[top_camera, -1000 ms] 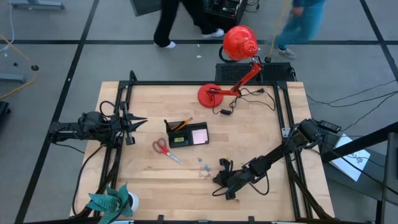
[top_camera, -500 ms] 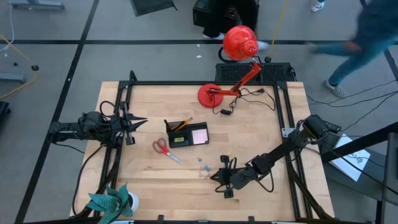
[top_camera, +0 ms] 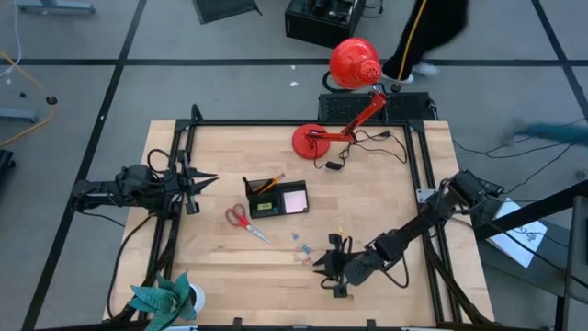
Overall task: Pick and place office supplies into organizer
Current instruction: Put the blue binder clip into the mesh desk organizer
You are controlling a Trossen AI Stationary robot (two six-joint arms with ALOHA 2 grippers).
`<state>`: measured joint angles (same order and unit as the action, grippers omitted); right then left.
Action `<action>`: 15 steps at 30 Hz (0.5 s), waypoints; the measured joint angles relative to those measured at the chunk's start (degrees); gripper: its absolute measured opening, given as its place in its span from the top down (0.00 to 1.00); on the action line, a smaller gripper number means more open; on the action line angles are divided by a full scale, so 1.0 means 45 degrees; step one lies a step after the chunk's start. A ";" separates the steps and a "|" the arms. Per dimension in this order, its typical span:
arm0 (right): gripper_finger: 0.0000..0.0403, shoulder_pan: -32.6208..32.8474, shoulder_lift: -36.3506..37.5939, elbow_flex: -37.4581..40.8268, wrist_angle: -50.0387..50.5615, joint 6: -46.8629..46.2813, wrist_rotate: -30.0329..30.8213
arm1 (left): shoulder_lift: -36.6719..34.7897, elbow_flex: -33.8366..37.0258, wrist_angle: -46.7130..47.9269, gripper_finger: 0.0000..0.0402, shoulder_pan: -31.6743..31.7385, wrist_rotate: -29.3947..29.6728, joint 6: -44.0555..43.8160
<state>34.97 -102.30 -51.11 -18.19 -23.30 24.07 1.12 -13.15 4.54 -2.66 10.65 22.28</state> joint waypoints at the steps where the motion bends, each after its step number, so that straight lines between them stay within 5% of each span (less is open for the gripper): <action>1: 0.77 0.0046 0.0000 0.0000 -0.0001 -0.0199 0.0085 | -0.0002 0.0000 0.0002 0.91 0.0005 0.0001 0.0000; 15: 0.64 0.0541 -0.1151 -0.0010 -0.0078 -0.3950 0.1364 | -0.0004 0.0000 0.0006 0.91 0.0000 -0.0001 -0.0005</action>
<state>37.41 -107.48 -51.16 -18.54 -41.08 30.21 1.10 -13.15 4.56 -2.66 10.65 22.26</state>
